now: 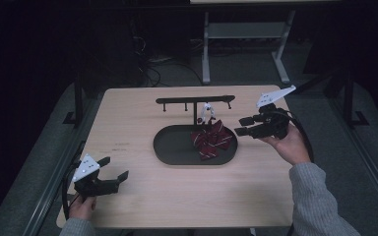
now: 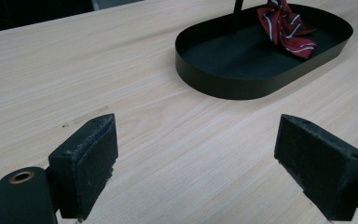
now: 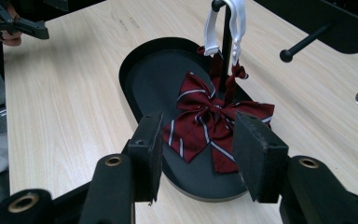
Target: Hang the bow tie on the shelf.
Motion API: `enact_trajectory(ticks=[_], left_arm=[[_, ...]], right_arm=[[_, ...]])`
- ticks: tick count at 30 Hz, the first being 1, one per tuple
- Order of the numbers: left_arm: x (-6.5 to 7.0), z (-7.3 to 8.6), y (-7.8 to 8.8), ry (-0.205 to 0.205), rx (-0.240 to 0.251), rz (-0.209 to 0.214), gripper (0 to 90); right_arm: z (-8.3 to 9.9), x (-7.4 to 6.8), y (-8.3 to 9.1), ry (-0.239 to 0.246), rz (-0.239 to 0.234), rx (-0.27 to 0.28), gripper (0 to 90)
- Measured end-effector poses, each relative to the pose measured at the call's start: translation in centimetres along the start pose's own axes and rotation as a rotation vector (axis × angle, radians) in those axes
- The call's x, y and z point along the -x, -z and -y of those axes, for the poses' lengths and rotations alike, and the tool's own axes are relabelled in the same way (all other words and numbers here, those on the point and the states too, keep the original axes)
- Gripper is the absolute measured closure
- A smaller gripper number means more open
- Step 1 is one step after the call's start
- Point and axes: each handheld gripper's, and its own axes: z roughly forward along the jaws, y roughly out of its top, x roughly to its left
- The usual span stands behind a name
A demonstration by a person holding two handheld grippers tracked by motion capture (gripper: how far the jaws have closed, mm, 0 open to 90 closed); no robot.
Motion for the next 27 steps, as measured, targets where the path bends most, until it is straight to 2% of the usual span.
enact_trajectory(ticks=[17, 27], left_arm=[[0.0, 0.0, 0.0, 0.0, -0.001, 0.002, 12.8], [0.0, 0.0, 0.0, 0.006, -0.003, -0.002, 12.8]], right_arm=[[2.3, -0.4, 0.7, -0.013, 0.001, 0.018, 52.3], [4.3, -0.7, 1.1, -0.045, -0.003, 0.023, 51.7]])
